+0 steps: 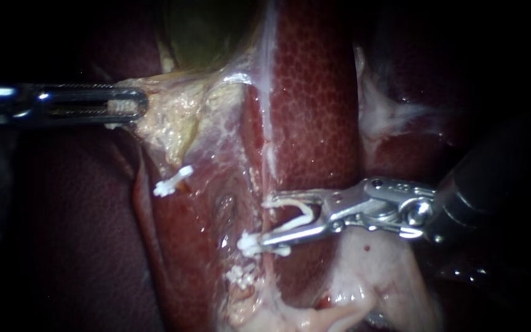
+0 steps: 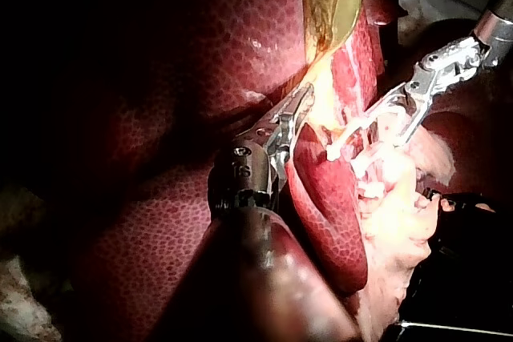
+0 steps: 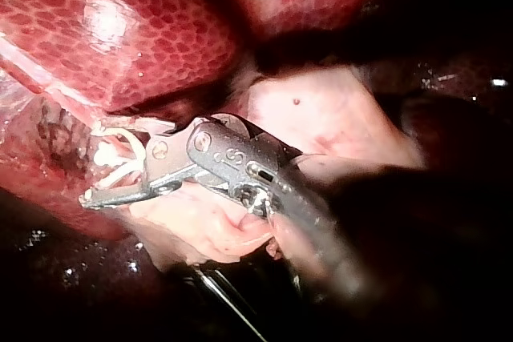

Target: Clipping third clip right tube

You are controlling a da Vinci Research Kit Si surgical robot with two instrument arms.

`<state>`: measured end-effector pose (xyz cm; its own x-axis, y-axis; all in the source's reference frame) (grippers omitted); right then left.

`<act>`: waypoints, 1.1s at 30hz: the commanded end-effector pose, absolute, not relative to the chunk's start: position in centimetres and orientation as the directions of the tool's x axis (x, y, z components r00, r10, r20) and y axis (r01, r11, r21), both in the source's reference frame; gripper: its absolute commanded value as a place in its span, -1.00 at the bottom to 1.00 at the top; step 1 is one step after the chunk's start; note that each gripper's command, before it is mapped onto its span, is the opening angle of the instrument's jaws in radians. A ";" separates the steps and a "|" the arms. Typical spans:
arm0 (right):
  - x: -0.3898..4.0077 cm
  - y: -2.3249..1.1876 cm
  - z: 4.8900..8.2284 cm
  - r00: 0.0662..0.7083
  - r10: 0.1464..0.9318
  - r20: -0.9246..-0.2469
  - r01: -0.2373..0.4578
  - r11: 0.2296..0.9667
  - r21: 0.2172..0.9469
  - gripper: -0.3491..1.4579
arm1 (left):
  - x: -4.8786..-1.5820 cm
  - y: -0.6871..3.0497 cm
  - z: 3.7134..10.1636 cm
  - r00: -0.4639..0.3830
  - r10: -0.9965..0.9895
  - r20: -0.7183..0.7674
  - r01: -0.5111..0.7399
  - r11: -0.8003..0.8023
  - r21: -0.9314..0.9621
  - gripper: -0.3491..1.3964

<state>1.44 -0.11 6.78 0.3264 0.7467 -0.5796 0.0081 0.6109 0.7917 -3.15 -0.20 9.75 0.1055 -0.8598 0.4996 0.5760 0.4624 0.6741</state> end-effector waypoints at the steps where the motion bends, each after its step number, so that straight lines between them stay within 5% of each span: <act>1: 1.41 -0.09 6.77 0.326 0.747 -0.579 0.000 0.612 0.791 0.03 | -3.15 -0.21 9.75 0.106 -0.860 0.499 0.576 0.462 0.674 -0.81; 22: 1.30 0.02 6.75 0.323 0.753 -0.573 -0.011 0.609 0.793 0.03 | -3.15 -0.21 9.74 0.106 -0.860 0.499 0.576 0.462 0.674 -0.81; 33: 1.61 -0.12 7.06 0.334 0.745 -0.577 -0.027 0.620 0.784 0.05 | -3.15 -0.21 9.74 0.106 -0.860 0.499 0.576 0.462 0.674 -0.81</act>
